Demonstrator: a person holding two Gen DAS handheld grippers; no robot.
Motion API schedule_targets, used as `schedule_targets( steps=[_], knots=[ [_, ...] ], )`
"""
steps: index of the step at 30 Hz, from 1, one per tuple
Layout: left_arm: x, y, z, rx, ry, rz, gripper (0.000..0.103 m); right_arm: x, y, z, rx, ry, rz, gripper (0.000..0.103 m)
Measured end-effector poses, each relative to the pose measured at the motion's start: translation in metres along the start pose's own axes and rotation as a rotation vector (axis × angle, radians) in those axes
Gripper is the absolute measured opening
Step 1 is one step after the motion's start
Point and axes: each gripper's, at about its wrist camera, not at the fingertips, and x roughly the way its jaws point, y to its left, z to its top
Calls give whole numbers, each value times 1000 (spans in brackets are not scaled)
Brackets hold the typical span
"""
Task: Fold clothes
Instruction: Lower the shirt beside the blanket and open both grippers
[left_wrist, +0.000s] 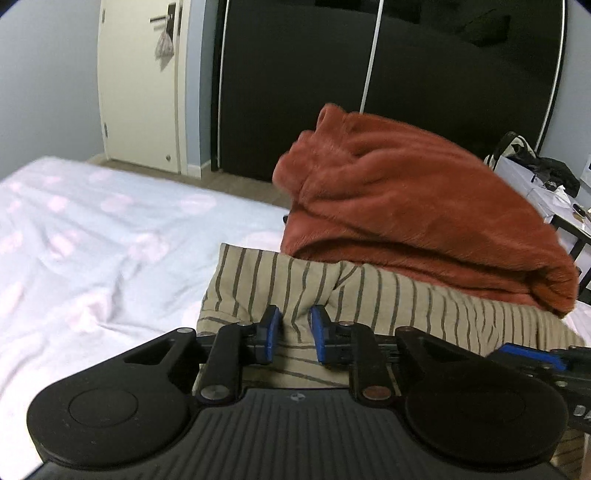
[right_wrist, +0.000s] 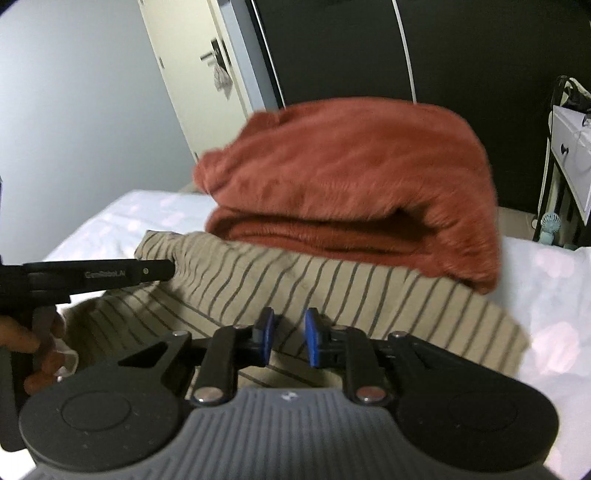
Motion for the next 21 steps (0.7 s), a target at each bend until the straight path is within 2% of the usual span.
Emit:
schedule_targets(
  steps=[7,12,17,21],
  knots=[
    [38,19,2,-80,61,-37,18,43,5,3,-14,19,-40,19],
    [51,23,1,-105,83,-41,18,58,6,6,-13,29,-51,18],
    [39,22,2,-122,84,-44,18,54,5,11,-26,41,-42,18],
    [5,17,12,-92,47,-28,19,28,-3,19,-12,27,-10,19]
  ],
)
